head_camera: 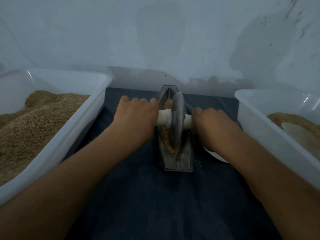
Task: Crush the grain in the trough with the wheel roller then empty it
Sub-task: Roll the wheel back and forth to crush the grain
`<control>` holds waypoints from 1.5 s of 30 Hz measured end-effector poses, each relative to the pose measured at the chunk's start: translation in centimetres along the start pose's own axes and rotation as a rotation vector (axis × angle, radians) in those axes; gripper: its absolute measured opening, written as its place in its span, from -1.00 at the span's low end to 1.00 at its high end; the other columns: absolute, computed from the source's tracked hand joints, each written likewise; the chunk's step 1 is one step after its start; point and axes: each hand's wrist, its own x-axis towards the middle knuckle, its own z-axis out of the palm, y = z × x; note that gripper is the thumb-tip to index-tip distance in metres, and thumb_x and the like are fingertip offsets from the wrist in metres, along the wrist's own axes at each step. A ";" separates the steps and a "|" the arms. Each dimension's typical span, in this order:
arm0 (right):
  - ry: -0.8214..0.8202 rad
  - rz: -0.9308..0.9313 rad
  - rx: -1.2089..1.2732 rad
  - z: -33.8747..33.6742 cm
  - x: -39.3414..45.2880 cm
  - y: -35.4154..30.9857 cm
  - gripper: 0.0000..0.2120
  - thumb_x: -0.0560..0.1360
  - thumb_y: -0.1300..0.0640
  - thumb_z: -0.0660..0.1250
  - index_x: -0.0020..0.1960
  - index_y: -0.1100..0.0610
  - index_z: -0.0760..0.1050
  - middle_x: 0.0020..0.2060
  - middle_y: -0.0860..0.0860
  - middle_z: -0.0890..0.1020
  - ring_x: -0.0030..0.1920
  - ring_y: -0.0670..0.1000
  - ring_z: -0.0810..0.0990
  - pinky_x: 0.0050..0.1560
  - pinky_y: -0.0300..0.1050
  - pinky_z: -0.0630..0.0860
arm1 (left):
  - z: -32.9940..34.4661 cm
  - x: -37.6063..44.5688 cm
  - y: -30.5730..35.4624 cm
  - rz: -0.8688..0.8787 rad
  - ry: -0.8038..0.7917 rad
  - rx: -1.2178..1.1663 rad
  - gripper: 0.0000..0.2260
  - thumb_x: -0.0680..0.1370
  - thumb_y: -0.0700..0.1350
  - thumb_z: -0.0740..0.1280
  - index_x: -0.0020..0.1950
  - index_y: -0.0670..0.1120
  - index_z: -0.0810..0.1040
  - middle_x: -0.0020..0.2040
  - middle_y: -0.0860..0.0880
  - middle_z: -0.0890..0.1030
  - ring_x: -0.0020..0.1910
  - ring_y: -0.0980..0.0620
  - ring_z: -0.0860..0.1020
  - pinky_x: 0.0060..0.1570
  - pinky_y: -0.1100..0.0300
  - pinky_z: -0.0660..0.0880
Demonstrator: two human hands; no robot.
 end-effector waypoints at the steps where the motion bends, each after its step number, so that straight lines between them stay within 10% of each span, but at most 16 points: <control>1: -0.003 0.007 0.002 -0.2 -0.3 0.0 -0.78 0.53 0.20 0.33 0.12 0.17 0.36 -0.03 0.11 0.53 -0.31 0.00 0.23 -0.36 -0.13 0.13 | -0.3 0.0 0.0 -0.001 -0.009 0.000 -0.61 0.46 0.06 0.43 0.07 -0.05 0.28 0.00 -0.03 0.51 -0.03 -0.05 0.51 -0.10 0.06 0.22; 9: -0.052 0.008 0.090 0.3 1.4 0.6 -0.70 0.51 0.15 0.38 0.18 0.17 0.37 0.02 0.15 0.57 -0.05 0.15 0.53 -0.18 -0.07 0.24 | 0.4 1.3 0.3 -0.062 0.013 -0.050 -0.75 0.49 -0.05 0.38 -0.03 0.02 0.30 -0.24 0.03 0.37 -0.21 -0.03 0.44 -0.15 0.07 0.26; 30: 0.135 0.041 0.144 3.6 9.5 2.2 -0.64 0.46 0.14 0.42 0.20 0.15 0.40 0.08 0.14 0.60 0.05 0.21 0.59 -0.13 -0.01 0.39 | 3.5 7.4 -0.9 -0.030 0.130 -0.033 -0.79 0.49 -0.07 0.40 0.07 -0.04 0.47 -0.05 -0.04 0.59 -0.12 -0.08 0.58 -0.20 0.09 0.29; 41: -0.179 -0.026 0.012 -1.7 5.6 0.6 -0.57 0.46 0.14 0.46 0.25 0.20 0.38 0.05 0.14 0.53 -0.03 0.14 0.53 -0.28 -0.14 0.31 | 2.4 5.0 -1.8 -0.080 -0.339 -0.250 -0.61 0.45 0.02 0.47 0.22 -0.02 0.46 0.11 -0.04 0.57 0.07 -0.08 0.54 -0.07 0.05 0.41; 45: -0.316 -0.061 0.098 -3.7 4.2 1.6 -0.51 0.39 -0.02 0.53 0.18 0.09 0.39 -0.18 0.00 0.43 -0.17 0.02 0.46 -0.41 -0.19 0.25 | 0.5 3.8 -0.8 -0.091 -0.389 -0.219 -0.63 0.44 0.00 0.49 0.18 -0.06 0.51 -0.10 -0.01 0.46 -0.06 -0.05 0.48 -0.10 0.05 0.37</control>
